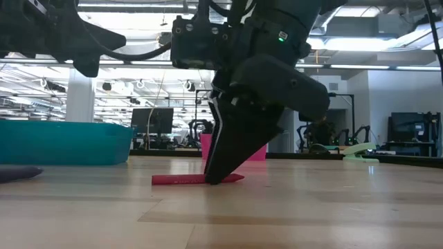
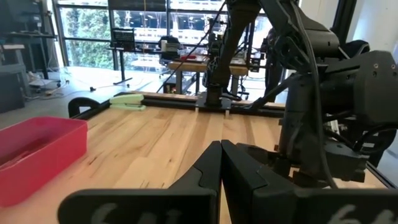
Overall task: Sort crayons/erasers/pens/pencils in bins
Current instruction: Put the red crayon into the red bin
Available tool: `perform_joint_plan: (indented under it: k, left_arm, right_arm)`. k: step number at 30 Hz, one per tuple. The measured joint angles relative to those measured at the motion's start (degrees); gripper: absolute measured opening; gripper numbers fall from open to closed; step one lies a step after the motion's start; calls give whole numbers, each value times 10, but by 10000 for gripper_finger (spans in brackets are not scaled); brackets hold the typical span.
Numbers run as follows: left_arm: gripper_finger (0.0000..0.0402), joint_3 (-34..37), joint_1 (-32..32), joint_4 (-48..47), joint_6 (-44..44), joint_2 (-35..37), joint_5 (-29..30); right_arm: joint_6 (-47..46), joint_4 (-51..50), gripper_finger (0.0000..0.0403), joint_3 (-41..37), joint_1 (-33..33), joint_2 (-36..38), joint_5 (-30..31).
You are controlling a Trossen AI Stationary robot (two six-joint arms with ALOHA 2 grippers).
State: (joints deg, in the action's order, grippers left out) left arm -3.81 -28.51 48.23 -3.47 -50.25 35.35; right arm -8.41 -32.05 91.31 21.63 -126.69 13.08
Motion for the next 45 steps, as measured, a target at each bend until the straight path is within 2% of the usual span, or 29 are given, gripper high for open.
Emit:
perform_joint_plan:
  k: [7, 11, 18, 27, 37, 45]
  left_arm:
    - [0, 0, 0, 0, -3, 0, 0]
    - [0, 0, 0, 0, -4, 0, 0]
    - [0, 0, 0, 0, -4, 0, 0]
    - [0, 0, 0, 0, -4, 0, 0]
    - [0, 0, 0, 0, -4, 0, 0]
    - [0, 0, -2, 4, -8, 0, -2]
  right_arm:
    - [8, -7, 118, -3, -11, 1, -25]
    - [7, -14, 102, -3, -21, 2, -50]
    - [-32, -50, 68, -3, -43, 1, -65]
    - [-117, -68, 64, -2, -72, 2, -111]
    - [-123, -116, 63, 43, -79, -2, -92]
    - [-136, -208, 63, 56, -83, 27, -22]
